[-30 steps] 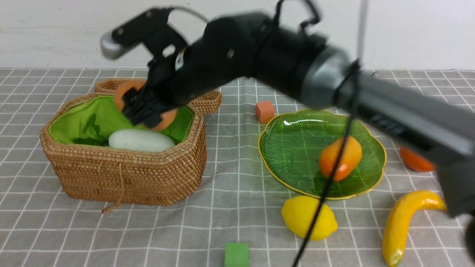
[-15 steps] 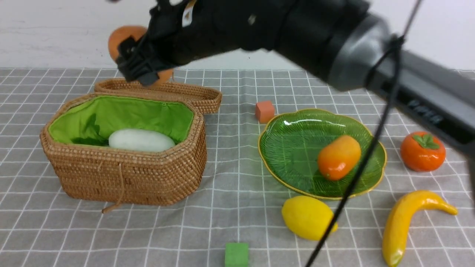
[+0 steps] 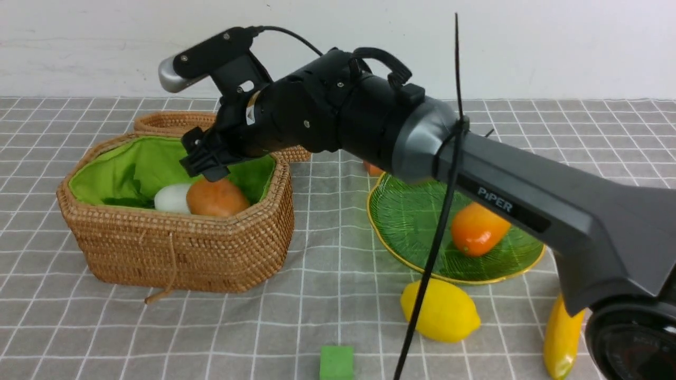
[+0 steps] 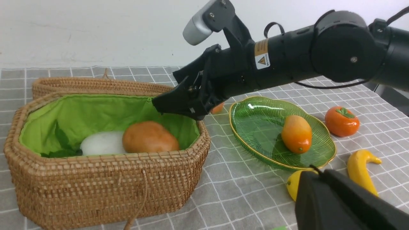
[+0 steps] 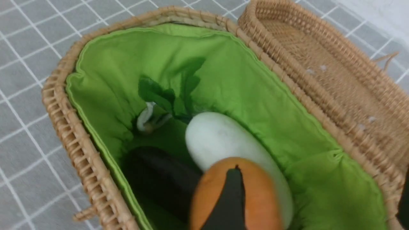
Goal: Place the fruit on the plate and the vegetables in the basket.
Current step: Use the right arm to grab a potato and put it into the left basket, then use the right arm to grab a lemon and put it into the right plate
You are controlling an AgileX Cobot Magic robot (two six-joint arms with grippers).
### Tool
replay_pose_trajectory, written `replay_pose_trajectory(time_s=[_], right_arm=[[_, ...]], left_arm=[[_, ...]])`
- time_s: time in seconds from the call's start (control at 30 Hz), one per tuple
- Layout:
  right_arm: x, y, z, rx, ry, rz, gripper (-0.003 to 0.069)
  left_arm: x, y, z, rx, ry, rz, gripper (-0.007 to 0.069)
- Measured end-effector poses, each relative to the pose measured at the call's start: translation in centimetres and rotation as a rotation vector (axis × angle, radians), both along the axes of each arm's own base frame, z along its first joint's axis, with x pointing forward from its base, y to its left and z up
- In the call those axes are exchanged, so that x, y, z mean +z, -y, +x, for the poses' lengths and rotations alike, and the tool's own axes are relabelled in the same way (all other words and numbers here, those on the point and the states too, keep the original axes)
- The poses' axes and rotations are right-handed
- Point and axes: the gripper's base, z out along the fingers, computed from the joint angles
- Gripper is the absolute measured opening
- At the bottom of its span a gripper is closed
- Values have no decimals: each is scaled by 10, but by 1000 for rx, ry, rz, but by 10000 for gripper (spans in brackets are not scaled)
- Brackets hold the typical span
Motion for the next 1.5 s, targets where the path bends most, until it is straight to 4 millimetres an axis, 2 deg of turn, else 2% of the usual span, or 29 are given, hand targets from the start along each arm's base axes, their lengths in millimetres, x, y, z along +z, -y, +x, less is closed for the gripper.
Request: replay_pose_trajectory(time_s=[0.2,0.4,0.47,0.53,0.57,0.63,0.7,0.87,0.97,1.07,1.13,1.17,1.2,1.27,1.3,1.33,1.37,1.4,1.43,1.5], right_arm=[[9,7,-7,20,5,-96,526],[19,10,-16,26,-72,-69,430],[29,14,-24,33,-123,-53,398],[50,25,-42,52,-217,-63,352],[54,28,-46,57,-230,-71,344],[76,47,-69,79,-324,-141,296],[94,61,-84,88,-350,-174,253],[113,78,-99,36,-376,-143,198],[116,92,-109,-42,-415,-129,180],[114,107,-119,-71,-410,-169,178],[106,132,-136,-108,-409,-245,178],[96,146,-146,-128,-420,-293,180],[95,148,-147,-136,-419,-302,180],[67,168,-160,-171,-459,-404,182],[55,172,-164,-176,-483,-442,183],[52,172,-164,-177,-489,-449,183],[34,176,-167,-184,-527,-503,188],[31,176,-167,-184,-531,-508,188],[15,177,-168,-185,-561,-548,195],[5,175,-166,-183,-565,-555,199]], left_arm=[[0,0,0,-2,6,13,-7],[0,0,0,-3,7,15,-7],[0,0,0,-3,7,15,-7],[0,0,0,-5,3,11,-7],[0,0,0,-6,2,10,-7],[-1,2,-1,-29,-17,-7,-7],[-2,6,-4,-70,-31,-9,-7],[-4,15,-11,-199,-52,-2,-7],[-5,21,-17,-300,-54,9,-7],[-5,24,-20,-353,-45,21,-7],[-4,27,-23,-398,-28,37,-7],[-5,27,-24,-412,-25,42,-7],[-5,27,-24,-414,-26,43,-7],[-5,28,-25,-426,-27,50,-6],[-5,28,-25,-428,-27,53,-6],[-5,28,-25,-429,-28,52,-6],[-6,28,-25,-430,-32,54,-5],[-6,28,-25,-431,-33,55,-5],[-6,28,-26,-432,-37,59,-5],[-7,28,-26,-433,-42,59,-5]])
